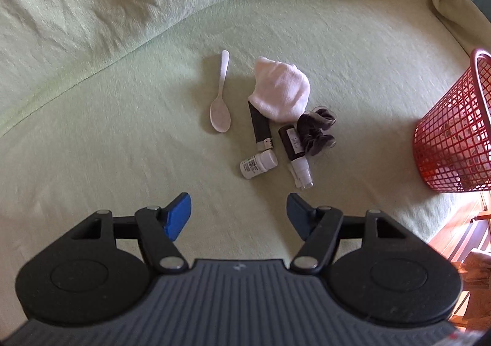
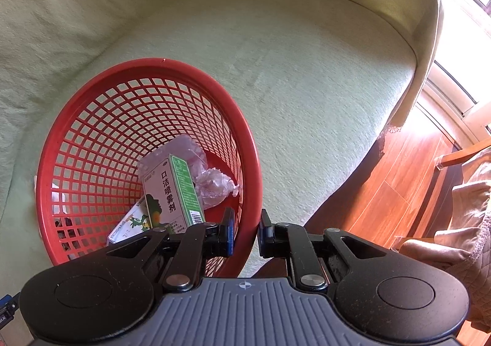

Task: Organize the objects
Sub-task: 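Reach the left tool to the white pill bottle and grasp it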

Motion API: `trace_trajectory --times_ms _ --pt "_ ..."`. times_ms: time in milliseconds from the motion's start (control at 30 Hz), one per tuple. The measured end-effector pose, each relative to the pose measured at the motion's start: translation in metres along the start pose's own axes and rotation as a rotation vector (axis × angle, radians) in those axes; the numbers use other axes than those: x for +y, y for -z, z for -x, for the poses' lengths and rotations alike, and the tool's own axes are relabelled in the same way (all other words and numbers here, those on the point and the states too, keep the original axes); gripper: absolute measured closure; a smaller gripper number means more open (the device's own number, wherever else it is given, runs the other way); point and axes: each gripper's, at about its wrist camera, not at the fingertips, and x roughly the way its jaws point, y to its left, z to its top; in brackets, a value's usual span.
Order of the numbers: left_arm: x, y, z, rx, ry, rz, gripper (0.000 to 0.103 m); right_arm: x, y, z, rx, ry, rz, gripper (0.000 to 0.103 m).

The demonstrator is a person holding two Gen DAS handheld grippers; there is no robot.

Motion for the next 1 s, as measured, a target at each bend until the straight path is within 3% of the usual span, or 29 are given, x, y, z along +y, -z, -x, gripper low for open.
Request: trace_trajectory --times_ms 233,467,633,1000 --pt "0.007 0.006 -0.022 -0.001 0.007 -0.066 0.038 0.002 0.0 0.001 -0.007 0.016 0.0 0.092" --pt "-0.004 0.003 -0.062 -0.002 0.045 -0.206 0.039 0.004 0.002 0.0 -0.012 0.031 0.001 0.092" --pt "-0.017 -0.002 -0.096 0.001 0.058 -0.339 0.051 0.005 0.003 0.0 -0.016 0.04 -0.005 0.092" --pt "-0.034 -0.014 -0.138 0.014 0.059 -0.517 0.062 0.006 0.004 0.001 -0.025 0.053 -0.019 0.092"
